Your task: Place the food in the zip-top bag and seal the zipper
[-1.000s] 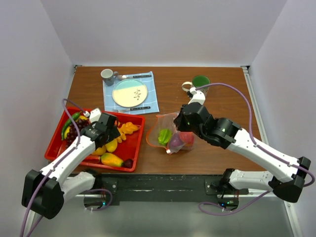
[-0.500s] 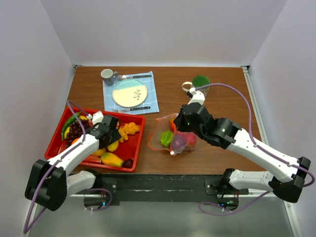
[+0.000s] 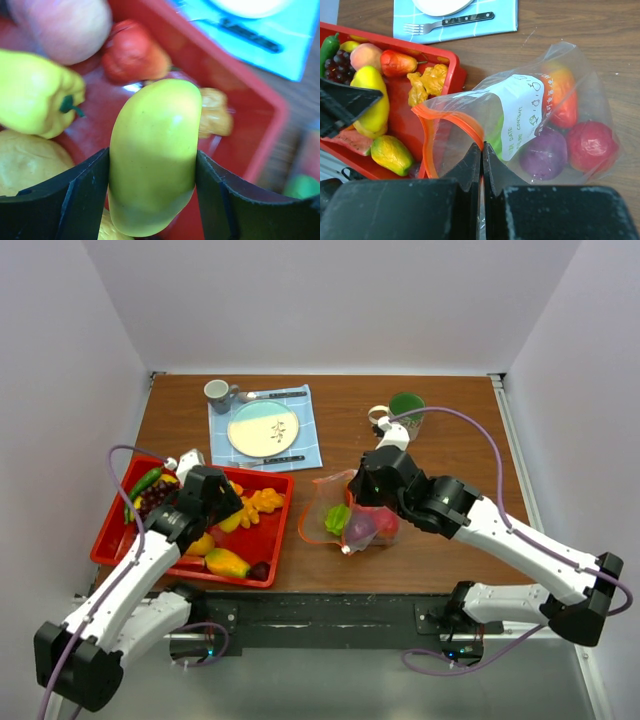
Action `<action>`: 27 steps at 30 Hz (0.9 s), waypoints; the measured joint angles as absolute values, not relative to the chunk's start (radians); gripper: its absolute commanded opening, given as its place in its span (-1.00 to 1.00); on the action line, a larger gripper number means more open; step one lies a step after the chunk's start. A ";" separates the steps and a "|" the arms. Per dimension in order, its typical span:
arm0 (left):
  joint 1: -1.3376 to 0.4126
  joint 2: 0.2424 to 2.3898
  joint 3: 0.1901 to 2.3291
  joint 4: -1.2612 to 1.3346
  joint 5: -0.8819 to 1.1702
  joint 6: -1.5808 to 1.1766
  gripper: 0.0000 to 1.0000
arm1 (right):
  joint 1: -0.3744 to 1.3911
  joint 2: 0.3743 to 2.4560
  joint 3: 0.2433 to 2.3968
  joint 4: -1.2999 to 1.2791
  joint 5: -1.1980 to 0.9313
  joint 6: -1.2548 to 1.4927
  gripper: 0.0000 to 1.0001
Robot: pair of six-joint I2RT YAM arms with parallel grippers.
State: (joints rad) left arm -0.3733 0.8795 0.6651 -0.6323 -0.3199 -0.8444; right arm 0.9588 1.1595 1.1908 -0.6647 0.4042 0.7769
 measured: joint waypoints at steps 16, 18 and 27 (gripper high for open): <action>-0.679 0.787 0.908 -0.545 0.045 -0.799 -0.49 | 0.959 1.245 1.287 -0.688 0.410 0.772 -1.00; -0.733 0.795 0.904 -0.536 0.066 -0.802 -0.48 | 0.959 1.256 1.295 -0.688 0.411 0.772 -1.00; -0.832 0.862 0.879 -0.503 0.125 -0.806 -0.38 | 0.959 1.273 1.307 -0.689 0.427 0.773 -1.00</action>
